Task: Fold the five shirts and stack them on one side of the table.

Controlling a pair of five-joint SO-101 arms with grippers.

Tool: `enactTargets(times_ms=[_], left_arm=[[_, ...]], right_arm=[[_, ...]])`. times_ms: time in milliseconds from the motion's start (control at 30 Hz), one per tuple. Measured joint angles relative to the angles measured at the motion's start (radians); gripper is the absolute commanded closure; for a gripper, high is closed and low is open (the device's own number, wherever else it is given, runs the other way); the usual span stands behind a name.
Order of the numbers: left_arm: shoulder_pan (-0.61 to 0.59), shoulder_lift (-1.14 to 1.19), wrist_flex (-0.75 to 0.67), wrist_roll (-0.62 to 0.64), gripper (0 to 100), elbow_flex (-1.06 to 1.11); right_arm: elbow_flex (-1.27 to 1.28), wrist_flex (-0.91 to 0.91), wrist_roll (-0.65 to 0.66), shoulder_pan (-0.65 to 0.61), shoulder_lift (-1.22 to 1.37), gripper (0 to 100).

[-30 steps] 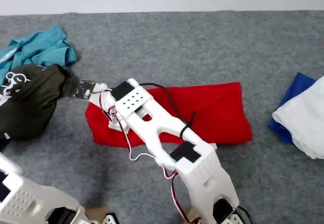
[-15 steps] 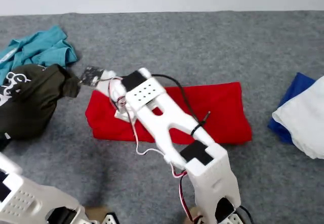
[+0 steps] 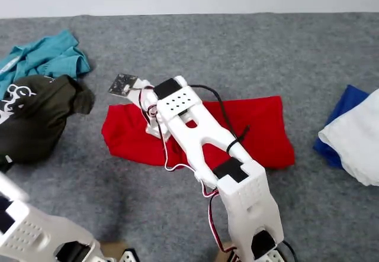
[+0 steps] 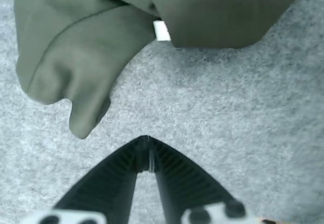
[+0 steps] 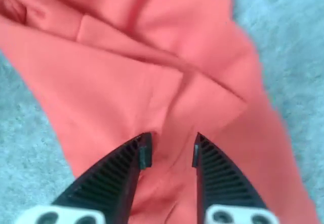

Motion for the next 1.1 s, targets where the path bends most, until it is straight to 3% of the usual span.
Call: enactTargets(times_ms=[367,667,1100], left_arm=[[0.002,0.000,0.000,0.000,100,0.000],[0.002,0.000,0.000,0.000,100,0.000],[0.002,-0.002,0.034,0.000,100,0.000]], right_arm=[[-0.129,0.017,0.000,-0.011,0.008,84.5],[-0.137,-0.041,0.000,-0.048,0.175,88.6],[-0.433,0.262,-0.002,0.012,0.130,87.2]])
